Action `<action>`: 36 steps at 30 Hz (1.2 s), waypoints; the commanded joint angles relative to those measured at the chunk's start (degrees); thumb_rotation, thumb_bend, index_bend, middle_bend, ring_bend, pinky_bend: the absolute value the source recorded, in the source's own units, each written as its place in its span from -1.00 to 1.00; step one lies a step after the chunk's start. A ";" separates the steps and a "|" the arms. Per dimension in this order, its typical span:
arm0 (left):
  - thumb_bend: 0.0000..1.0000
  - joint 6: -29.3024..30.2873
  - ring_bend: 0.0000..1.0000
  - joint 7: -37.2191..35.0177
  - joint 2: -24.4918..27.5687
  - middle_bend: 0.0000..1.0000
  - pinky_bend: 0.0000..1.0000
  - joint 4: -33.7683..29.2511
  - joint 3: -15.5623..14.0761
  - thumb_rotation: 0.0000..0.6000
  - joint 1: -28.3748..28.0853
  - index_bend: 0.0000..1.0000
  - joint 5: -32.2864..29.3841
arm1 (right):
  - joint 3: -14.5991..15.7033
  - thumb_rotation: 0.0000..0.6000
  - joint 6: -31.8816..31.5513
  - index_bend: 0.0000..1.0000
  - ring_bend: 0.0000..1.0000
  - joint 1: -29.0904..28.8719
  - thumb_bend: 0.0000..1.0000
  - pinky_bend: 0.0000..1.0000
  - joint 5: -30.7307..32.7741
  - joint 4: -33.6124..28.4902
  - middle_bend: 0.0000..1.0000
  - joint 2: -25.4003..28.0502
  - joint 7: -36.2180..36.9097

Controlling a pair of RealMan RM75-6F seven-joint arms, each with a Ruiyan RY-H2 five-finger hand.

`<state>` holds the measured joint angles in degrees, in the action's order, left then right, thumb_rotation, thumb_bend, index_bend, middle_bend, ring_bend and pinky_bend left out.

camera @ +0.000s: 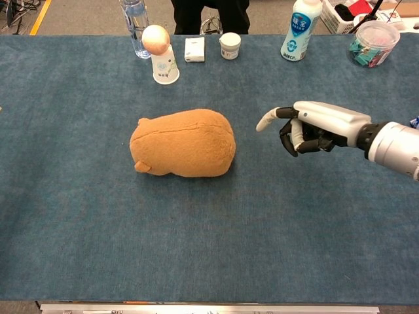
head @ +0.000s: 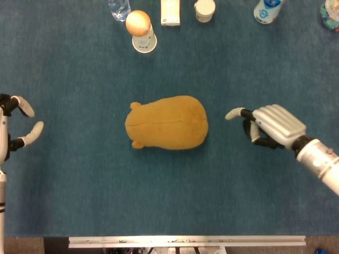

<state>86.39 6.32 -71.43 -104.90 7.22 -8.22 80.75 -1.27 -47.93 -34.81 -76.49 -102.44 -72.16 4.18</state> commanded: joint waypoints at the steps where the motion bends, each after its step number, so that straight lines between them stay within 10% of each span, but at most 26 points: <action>1: -0.61 -0.05 -0.20 -0.15 -0.03 0.15 0.01 0.09 0.15 1.00 -0.04 0.15 -0.21 | 1.06 1.00 -3.29 -0.47 0.93 1.90 1.00 1.00 -1.37 -1.36 0.96 1.54 -3.21; 9: -0.61 -0.09 -0.20 -0.45 0.01 0.15 0.01 0.20 0.30 1.00 -0.08 0.15 -0.34 | 1.71 1.00 -14.29 -0.48 0.60 7.20 0.97 0.84 -0.07 -1.04 0.60 0.37 -16.79; 15: -0.61 -0.12 -0.20 -0.18 -0.10 0.15 0.01 0.35 0.30 1.00 -0.09 0.15 -0.49 | 0.87 1.00 -25.66 -0.57 0.08 12.02 0.54 0.34 0.46 1.62 0.14 -4.23 -28.86; 20: -0.61 -0.13 -0.20 -0.06 -0.28 0.15 0.01 0.57 0.36 1.00 -0.15 0.12 -0.55 | -0.36 1.00 -31.81 -0.57 -0.57 14.48 -0.02 -0.48 0.66 3.64 -0.35 -6.91 -36.18; 24: -0.61 -0.18 -0.20 -0.10 -0.40 0.15 0.01 0.75 0.47 1.00 -0.21 0.09 -0.73 | -1.05 1.00 -33.40 -0.57 -0.83 15.63 -0.70 -0.74 0.83 3.87 -0.62 -7.43 -36.30; 27: -0.61 -0.17 -0.20 -0.33 -0.46 0.15 0.01 0.85 0.56 1.00 -0.24 0.08 -0.74 | -1.37 1.00 -34.11 -0.58 -0.93 16.28 -0.98 -0.82 0.51 4.33 -0.73 -7.59 -35.72; 36: -0.61 -0.49 -0.20 -1.14 -0.53 0.15 0.01 1.38 0.79 1.00 -0.39 0.03 -1.12 | -3.25 1.00 -35.52 -0.83 -1.00 17.41 -1.00 -0.86 -1.20 6.57 -0.92 -8.83 -29.68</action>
<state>85.90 5.20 -71.95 -103.51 7.99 -8.60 79.65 -3.92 -83.05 -17.66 -77.19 -96.69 -80.50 -26.98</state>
